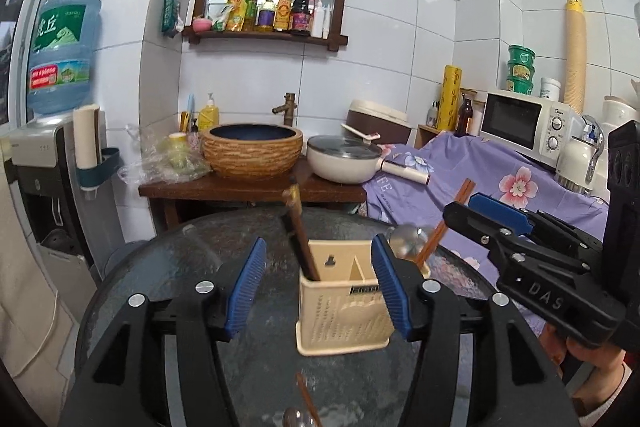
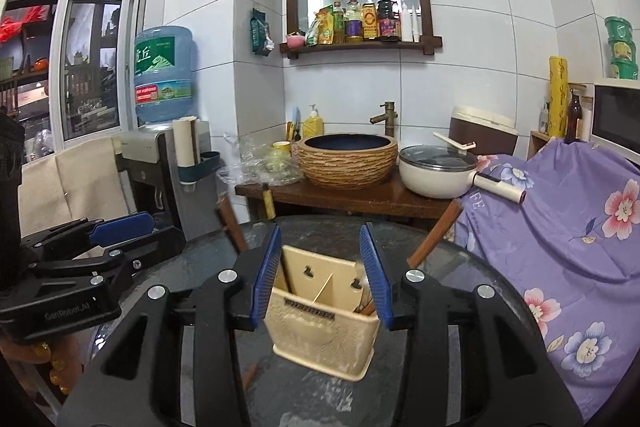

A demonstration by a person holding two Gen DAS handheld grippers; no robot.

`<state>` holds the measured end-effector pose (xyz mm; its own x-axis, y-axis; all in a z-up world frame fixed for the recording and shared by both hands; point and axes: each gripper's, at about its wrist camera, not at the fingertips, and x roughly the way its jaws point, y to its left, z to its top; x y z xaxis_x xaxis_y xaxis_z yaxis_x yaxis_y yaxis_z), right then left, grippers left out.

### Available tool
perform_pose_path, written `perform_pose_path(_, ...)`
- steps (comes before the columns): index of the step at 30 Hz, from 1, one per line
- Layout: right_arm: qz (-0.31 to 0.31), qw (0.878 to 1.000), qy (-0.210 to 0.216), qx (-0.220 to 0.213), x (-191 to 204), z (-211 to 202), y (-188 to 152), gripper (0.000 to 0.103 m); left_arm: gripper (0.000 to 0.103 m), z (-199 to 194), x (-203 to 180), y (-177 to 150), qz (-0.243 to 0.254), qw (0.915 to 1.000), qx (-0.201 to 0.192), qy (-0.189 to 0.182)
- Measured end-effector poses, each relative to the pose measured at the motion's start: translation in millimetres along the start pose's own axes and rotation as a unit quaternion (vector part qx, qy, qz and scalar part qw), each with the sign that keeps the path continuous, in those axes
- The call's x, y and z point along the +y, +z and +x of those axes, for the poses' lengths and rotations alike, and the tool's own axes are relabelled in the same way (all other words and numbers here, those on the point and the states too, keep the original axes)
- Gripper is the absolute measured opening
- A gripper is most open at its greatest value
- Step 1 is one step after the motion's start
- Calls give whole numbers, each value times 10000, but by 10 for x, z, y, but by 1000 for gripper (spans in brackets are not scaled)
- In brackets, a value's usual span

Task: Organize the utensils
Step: 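Move both open tools back over the metal spoon and last chopstick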

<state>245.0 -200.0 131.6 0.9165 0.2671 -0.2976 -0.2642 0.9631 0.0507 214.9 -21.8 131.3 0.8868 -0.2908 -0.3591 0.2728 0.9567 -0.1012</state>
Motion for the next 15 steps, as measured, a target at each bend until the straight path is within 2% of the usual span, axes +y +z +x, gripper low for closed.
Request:
perform_pose_path(4, -51, 9995, 132, 276, 110, -69, -182, 43, 58, -17, 116, -224, 30, 9992, 402, 63)
perform_pose_path(8, -12, 9971, 242, 727, 193, -29, -459, 43, 58, 80, 262, -566, -3, 9953, 952, 163)
perform_pose_path(13, 109, 9913, 299, 1279, 228, 120, -809, 43, 55, 296, 419, -1017, -107, 9848, 1729, 133)
perform_pose_path(15, 155, 9885, 324, 1467, 239, 171, -953, 43, 50, 383, 454, -1176, -112, 9800, 1985, 97)
